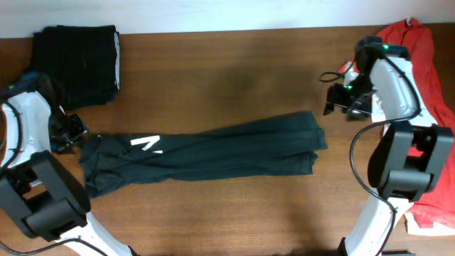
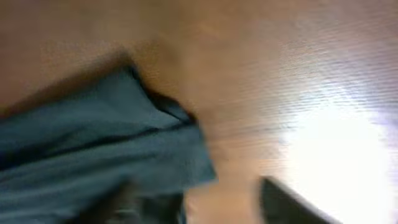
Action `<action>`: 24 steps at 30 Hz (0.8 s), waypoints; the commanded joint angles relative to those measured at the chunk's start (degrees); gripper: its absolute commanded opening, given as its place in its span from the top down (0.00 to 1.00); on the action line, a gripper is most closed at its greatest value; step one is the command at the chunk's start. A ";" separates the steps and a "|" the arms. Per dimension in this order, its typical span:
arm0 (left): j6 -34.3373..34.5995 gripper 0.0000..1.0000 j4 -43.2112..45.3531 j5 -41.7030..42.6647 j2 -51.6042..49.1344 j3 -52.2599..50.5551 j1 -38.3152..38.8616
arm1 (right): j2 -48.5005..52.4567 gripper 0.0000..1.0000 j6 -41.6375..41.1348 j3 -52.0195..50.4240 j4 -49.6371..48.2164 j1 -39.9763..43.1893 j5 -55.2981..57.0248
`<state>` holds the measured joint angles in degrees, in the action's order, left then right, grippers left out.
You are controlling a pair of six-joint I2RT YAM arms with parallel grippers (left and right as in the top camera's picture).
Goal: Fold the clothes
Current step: 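Fold the top half down over the bottom with both grippers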
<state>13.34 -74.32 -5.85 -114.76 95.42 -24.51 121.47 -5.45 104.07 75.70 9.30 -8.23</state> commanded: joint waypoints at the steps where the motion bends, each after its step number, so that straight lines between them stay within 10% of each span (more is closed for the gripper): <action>1: 0.33 0.01 0.72 3.50 0.02 2.14 -0.13 | 0.09 0.01 2.27 -2.67 -0.33 5.73 0.87; 15: 0.35 0.01 1.62 11.26 0.02 2.12 0.02 | 0.74 0.08 12.26 -25.18 -15.13 -3.41 -21.11; 16: 0.35 0.01 1.60 11.26 0.02 2.12 0.02 | 0.74 0.17 12.26 -25.18 -15.13 -4.20 -21.09; 19: 0.35 0.01 1.38 11.26 0.02 2.12 0.02 | 0.72 0.88 7.69 -24.46 -14.84 -4.44 -16.15; 24: 0.33 0.01 0.24 11.69 0.02 2.12 0.17 | 0.68 0.96 6.86 -15.85 -10.62 -0.46 -14.38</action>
<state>13.34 -73.32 4.56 -114.78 97.08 -24.51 121.47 1.76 84.23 63.70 6.81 -24.56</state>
